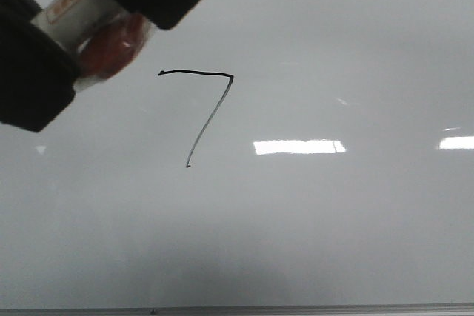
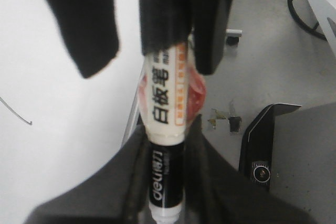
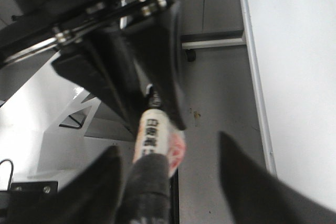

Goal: Write number 7 on whiteboard

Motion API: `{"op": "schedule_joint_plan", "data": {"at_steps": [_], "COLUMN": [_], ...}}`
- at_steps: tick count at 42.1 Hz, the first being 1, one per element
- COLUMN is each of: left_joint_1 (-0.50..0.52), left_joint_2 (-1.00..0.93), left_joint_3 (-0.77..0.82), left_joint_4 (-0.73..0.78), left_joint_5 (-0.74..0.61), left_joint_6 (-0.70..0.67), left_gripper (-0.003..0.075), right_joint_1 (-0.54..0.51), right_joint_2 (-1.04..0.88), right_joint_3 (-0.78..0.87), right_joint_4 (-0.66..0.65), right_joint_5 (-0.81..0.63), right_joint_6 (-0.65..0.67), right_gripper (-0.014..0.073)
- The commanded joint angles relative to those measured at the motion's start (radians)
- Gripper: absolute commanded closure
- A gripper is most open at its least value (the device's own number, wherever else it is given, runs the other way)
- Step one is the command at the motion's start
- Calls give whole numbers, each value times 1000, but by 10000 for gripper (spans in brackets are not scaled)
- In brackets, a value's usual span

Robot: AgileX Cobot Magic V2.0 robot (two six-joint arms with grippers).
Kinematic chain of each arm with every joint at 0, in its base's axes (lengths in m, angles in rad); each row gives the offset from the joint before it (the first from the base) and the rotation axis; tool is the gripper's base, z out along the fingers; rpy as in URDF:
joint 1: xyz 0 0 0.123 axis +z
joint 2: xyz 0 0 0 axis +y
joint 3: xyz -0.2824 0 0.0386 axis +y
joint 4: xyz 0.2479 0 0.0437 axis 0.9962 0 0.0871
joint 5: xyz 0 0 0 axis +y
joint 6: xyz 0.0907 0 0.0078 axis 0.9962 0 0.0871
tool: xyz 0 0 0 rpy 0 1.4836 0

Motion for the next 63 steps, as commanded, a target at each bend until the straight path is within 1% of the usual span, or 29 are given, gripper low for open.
{"op": "schedule_joint_plan", "data": {"at_steps": [1,3,7,9,11,13,14,15,17,22,23,26,29,32,34,39,42,51,60,63], "left_joint_1": [-7,-5,51,107,188,286,339,395,501,778,820,889,938,976,997,1029,1029,1029,1029,1029], "left_joint_2": [-9,-9,-9,-9,-9,-9,-9,-9,-9,-9,-8,1,19,49,75,170,237,423,517,525], "left_joint_3": [-29,-18,17,27,30,30,30,30,30,30,31,36,45,67,84,116,114,114,114,114], "left_joint_4": [-8,19,151,214,274,317,334,343,352,326,316,314,323,327,327,321,314,231,224,224], "left_joint_5": [-31,-31,-27,-9,3,3,3,3,-9,-114,-138,-187,-239,-312,-361,-483,-543,-745,-834,-859], "left_joint_6": [-16,-57,-257,-375,-479,-542,-557,-559,-559,-559,-559,-559,-559,-559,-559,-559,-559,-559,-559,-559], "left_gripper": [661,661,660,660,660,660,660,660,660,660,660,660,660,660,660,660,660,660,650,622], "right_joint_1": [-17,-42,-125,-174,-237,-296,-330,-364,-433,-588,-613,-652,-665,-665,-665,-665,-665,-665,-665,-665], "right_joint_2": [-37,-50,-107,-162,-233,-305,-348,-394,-477,-707,-745,-810,-856,-882,-889,-891,-891,-891,-891,-891], "right_joint_3": [-31,-30,-15,18,79,152,197,244,339,557,595,659,705,736,750,753,753,753,753,753], "right_joint_4": [30,29,29,29,29,29,29,29,29,29,29,30,30,30,30,30,30,30,30,30], "right_joint_5": [-51,-46,-27,-45,-89,-145,-179,-216,-283,-425,-445,-472,-493,-513,-522,-528,-528,-525,-524,-524], "right_joint_6": [36,54,104,117,131,138,142,154,194,311,321,321,321,321,321,321,321,321,321,321], "right_gripper": [-22,-17,-17,-17,-17,-13,3,32,118,376,425,520,608,666,656,662,662,662,662,662]}}
